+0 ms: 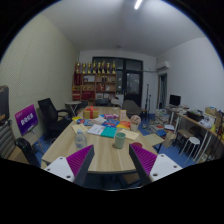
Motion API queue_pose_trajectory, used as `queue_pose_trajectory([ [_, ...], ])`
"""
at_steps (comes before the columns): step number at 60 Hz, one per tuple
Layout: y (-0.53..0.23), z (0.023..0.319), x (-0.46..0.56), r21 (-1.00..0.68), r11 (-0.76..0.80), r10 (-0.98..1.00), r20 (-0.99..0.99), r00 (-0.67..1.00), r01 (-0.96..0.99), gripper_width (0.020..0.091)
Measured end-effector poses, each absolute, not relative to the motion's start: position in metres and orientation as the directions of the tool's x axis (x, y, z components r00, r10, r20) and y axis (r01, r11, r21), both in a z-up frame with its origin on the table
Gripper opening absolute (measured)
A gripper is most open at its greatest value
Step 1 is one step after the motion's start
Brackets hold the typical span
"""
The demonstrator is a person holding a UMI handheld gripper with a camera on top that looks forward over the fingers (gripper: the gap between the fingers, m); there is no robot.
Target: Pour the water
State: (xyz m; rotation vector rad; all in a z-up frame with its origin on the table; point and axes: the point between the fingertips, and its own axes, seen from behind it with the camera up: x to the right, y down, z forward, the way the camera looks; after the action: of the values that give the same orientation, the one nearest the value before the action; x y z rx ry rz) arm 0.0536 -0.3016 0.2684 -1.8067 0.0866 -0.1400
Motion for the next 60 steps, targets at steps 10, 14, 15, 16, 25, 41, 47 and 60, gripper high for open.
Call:
queue_pose_trajectory([
  [10,-0.298,0.242,-0.026,-0.971,-0.237,-0.072,0.037,0.997,0.019,0.0803],
  [14,-0.283,0.221,-0.057,-0.968,-0.251,-0.035,0.037,0.999,0.027,0.0808],
  [15,-0.278,0.217,-0.065,-0.968,-0.25,-0.027,0.033,0.999,0.025,0.0811],
  [16,-0.272,0.212,-0.072,-0.969,-0.248,-0.021,0.028,0.999,0.022,0.0811],
  [25,-0.207,0.166,-0.123,-0.973,-0.226,0.029,0.039,0.999,0.045,0.0812],
  [41,-0.094,0.111,-0.116,-0.975,-0.19,-0.071,0.132,0.989,0.117,0.0814],
  [47,-0.058,0.106,-0.098,-0.983,-0.156,-0.149,0.121,0.981,0.097,0.0815],
  [60,0.012,0.089,-0.071,-0.99,-0.13,-0.216,0.082,0.973,0.054,0.0827],
])
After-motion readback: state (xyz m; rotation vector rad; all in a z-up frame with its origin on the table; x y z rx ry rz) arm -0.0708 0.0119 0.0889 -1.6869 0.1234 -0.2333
